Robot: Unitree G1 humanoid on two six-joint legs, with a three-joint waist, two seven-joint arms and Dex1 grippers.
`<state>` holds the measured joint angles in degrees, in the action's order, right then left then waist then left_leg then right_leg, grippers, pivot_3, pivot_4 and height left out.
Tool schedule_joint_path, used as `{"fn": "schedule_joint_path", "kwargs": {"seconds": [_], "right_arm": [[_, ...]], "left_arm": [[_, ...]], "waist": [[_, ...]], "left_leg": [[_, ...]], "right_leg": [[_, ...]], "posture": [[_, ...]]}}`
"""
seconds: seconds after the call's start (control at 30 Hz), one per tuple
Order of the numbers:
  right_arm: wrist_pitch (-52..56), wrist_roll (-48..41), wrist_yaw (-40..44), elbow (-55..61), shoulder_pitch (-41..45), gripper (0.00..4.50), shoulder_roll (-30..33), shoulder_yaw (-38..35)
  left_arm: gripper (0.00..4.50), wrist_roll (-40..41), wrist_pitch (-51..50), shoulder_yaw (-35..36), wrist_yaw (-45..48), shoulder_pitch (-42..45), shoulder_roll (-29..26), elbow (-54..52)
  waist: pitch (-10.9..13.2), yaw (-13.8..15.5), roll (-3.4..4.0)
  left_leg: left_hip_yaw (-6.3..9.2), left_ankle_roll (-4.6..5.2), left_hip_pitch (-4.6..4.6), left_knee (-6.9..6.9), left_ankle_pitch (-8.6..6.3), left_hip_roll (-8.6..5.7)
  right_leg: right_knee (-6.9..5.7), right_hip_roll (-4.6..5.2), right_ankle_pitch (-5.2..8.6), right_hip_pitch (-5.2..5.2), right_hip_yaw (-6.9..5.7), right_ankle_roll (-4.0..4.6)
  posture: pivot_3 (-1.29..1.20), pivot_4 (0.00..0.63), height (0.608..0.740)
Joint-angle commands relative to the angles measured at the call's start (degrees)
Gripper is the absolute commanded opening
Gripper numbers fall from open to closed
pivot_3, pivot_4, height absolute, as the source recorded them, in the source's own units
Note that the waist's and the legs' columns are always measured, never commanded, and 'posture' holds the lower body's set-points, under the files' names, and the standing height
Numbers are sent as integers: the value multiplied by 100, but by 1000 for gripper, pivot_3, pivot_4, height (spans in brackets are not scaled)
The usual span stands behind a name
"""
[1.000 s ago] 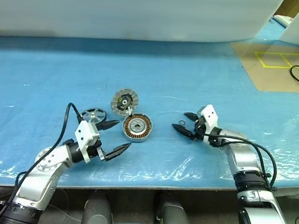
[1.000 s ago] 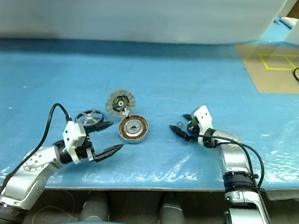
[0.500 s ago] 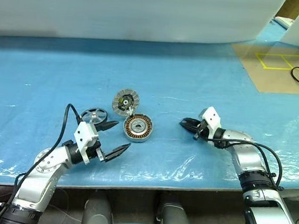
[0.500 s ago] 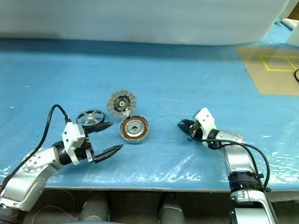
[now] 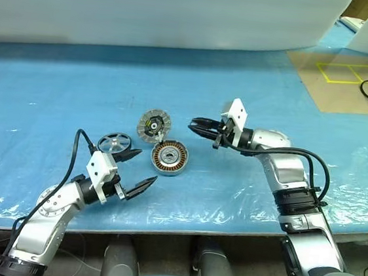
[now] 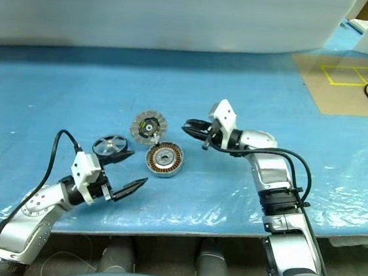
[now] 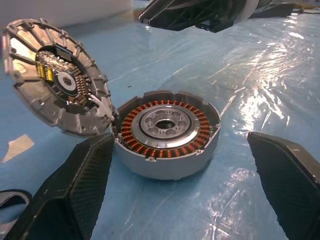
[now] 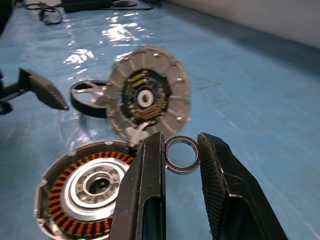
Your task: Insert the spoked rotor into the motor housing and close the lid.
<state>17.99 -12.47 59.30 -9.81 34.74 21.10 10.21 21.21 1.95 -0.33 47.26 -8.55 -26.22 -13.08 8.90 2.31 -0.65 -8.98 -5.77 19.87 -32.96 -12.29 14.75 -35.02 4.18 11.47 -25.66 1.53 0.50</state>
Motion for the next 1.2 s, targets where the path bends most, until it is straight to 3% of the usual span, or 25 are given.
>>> {"fn": "schedule_joint_path", "kwargs": {"seconds": [0.03,1.2], "right_arm": [[82,77,55,332,92,581,20,240],[161,24,290,563,-147,581,189,368]], "left_arm": [[4500,10,138,46,26,-47,9,-68],[4500,-125,618,-42,193,-66,185,403]], "waist": [[0,0,0],[0,3,0]], "left_leg": [[0,-1,0,0,1,0],[0,-4,1,-4,2,0]], "right_leg": [[0,0,0,0,0,0],[-13,-1,-1,-1,4,-1]], "posture": [[0,150,740],[0,150,740]]}}
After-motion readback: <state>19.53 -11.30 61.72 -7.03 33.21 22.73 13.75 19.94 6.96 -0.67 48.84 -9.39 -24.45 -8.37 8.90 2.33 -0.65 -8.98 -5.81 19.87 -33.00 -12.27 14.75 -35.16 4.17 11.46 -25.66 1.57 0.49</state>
